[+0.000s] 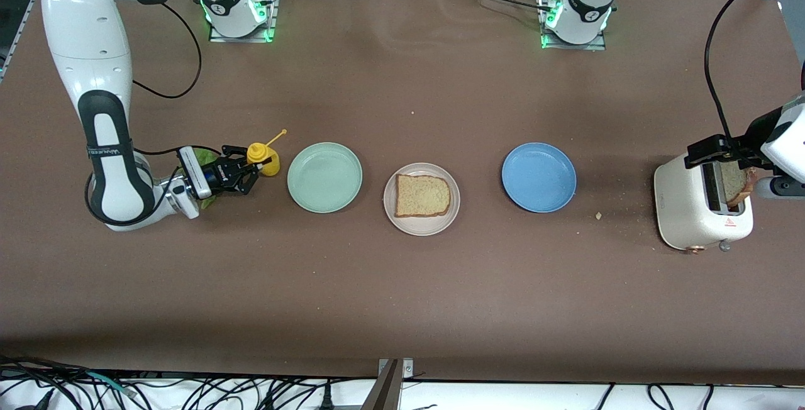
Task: Make sandwich in beige plate with both arms
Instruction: 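Set the mustard bottle down beside the lettuce and open the right gripper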
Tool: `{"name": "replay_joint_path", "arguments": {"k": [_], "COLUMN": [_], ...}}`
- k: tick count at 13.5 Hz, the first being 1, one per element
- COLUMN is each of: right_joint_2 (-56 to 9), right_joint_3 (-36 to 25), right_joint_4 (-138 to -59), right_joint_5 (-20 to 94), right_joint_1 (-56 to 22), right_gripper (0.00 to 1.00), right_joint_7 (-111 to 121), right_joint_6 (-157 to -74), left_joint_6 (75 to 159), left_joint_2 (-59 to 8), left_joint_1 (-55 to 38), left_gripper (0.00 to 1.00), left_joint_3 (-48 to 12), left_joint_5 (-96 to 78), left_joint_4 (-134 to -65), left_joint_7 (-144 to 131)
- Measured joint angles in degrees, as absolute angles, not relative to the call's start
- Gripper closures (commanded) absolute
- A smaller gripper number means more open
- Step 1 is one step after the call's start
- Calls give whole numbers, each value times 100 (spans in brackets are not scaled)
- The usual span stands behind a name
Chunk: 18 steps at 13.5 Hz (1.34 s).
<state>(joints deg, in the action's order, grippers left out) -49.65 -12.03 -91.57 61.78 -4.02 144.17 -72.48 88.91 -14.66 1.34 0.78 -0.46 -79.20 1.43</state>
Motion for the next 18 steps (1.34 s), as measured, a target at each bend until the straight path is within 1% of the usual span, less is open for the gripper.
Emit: {"name": "replay_joint_path", "arguments": {"k": [2,3,4,5,6,13,15,18], "right_joint_2": [-5082,-5135,-5184,-5213,-5225,-5391,-5390,-5315], "right_joint_3": [-1203,-1203,-1203,-1203,-1203,-1256,-1561,-2013], "right_joint_4": [-9154,-9154,-9153,-9152,-9152,-9069,-8889,-8543], "right_joint_5": [6178,6181,6182,6185,6189,6184,6180,6180], "right_joint_1": [-357,-327,-291,-253,-222,-144,-74,98], "right_gripper": [100,90,69,33,0,0,0,0], "right_joint_7": [14707,14786,14848,14923,14974,15140,15041,14301], "right_joint_6": [-7249,-7249,-7249,-7249,-7248,-7272,-7273,-7210], "left_joint_6": [8891,8896,8911,8946,8982,9045,9076,9084], "left_joint_2": [-1484,-1495,-1508,-1523,-1537,-1620,-1621,-1628], "left_joint_1": [134,135,135,135,135,135,135,133], "left_gripper": [0,0,0,0,0,0,0,0], "left_joint_3": [78,78,78,78,78,78,78,78], "left_joint_5": [-46,-46,-46,-46,-46,-46,-46,-46], "left_joint_4": [-7925,-7930,-7935,-7935,-7936,-7936,-7936,-7936], "left_joint_7": [143,143,143,143,143,143,143,143]}}
